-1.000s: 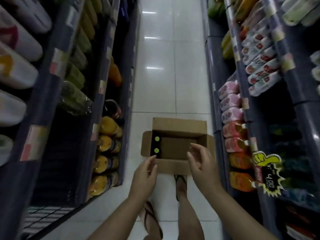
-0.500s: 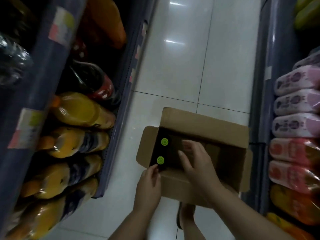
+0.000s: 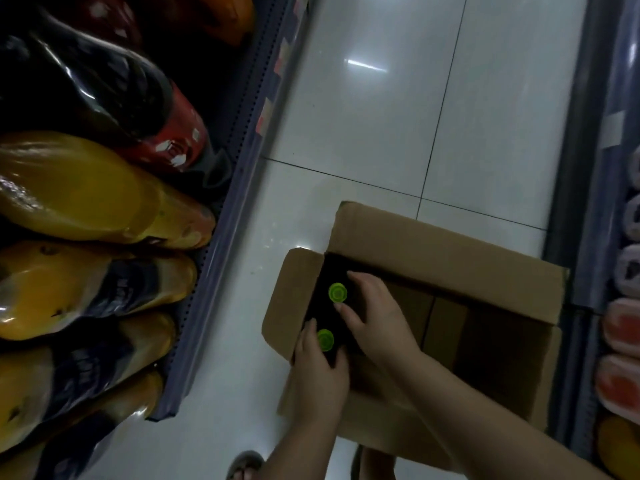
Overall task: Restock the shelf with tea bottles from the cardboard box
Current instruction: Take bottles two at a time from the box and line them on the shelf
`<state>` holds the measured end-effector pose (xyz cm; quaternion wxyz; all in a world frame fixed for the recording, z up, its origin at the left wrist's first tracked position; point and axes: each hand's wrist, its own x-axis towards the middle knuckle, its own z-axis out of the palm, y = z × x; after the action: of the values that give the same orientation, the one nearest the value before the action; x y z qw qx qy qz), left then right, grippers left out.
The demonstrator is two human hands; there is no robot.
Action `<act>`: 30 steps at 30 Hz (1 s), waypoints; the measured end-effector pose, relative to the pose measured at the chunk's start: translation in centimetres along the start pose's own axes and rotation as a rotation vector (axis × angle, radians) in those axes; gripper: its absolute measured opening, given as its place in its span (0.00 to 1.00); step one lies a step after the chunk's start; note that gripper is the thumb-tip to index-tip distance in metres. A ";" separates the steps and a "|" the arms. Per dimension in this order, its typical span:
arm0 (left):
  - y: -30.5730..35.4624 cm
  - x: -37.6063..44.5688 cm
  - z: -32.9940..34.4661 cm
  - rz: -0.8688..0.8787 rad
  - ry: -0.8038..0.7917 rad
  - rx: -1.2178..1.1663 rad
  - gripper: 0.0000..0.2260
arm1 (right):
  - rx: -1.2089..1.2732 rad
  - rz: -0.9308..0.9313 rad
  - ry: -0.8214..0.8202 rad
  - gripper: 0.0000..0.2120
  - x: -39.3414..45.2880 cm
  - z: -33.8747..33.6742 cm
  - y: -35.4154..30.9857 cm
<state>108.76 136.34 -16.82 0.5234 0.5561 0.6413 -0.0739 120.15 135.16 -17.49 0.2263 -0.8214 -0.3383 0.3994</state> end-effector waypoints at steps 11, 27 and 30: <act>-2.1 1.3 2.7 0.037 0.249 -0.029 0.20 | 0.031 -0.037 0.016 0.24 2.5 2.7 3.6; 2.4 -2.9 -3.7 0.370 -0.002 -0.127 0.14 | 0.330 -0.144 0.222 0.23 -5.0 -6.3 2.0; 5.7 -4.5 -5.9 0.465 -0.077 -0.193 0.14 | 0.391 -0.132 0.301 0.22 -8.2 -10.9 0.3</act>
<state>109.05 139.64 -8.01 0.6011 0.6329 0.4798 0.0889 125.36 127.77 -7.29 0.4542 -0.7886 -0.2699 0.3147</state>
